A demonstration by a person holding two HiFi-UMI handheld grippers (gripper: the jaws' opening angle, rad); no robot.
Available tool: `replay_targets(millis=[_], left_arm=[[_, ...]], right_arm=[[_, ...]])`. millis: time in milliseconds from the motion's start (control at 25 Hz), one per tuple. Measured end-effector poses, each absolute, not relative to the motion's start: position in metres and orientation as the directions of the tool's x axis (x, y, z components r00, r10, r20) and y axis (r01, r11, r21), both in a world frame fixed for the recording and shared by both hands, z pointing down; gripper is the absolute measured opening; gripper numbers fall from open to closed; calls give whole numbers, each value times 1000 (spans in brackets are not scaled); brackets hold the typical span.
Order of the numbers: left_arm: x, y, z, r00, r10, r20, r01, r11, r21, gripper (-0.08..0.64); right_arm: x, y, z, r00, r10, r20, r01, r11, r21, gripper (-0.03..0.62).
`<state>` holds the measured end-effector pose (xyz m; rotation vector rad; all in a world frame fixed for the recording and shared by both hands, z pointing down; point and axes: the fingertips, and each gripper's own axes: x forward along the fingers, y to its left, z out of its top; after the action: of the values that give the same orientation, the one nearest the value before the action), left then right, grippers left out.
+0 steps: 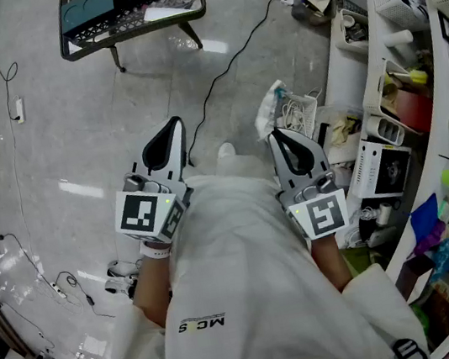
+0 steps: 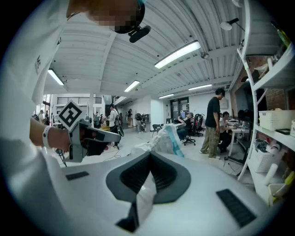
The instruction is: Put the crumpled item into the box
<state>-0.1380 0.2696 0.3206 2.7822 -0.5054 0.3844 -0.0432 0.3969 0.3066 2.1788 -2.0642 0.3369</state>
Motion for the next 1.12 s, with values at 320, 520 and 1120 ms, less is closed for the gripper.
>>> replay_targets(millis=[320,520,1120], left_arm=[[-157,325,326,870,-394,296,-454,-874,172,23],[-192,329,299,847,-485,216,-520,-840,154,23],[-184,346,301,799,-564,208,-598,-782,178,23]], right_arm=[[-50,395,305,4,-982,190,-992,-28,-122,17],[-77,379,297,-73,-982,173,-992,53,-118,17],[-56,396,291,-108,-989,100,-991,99,-89,17]])
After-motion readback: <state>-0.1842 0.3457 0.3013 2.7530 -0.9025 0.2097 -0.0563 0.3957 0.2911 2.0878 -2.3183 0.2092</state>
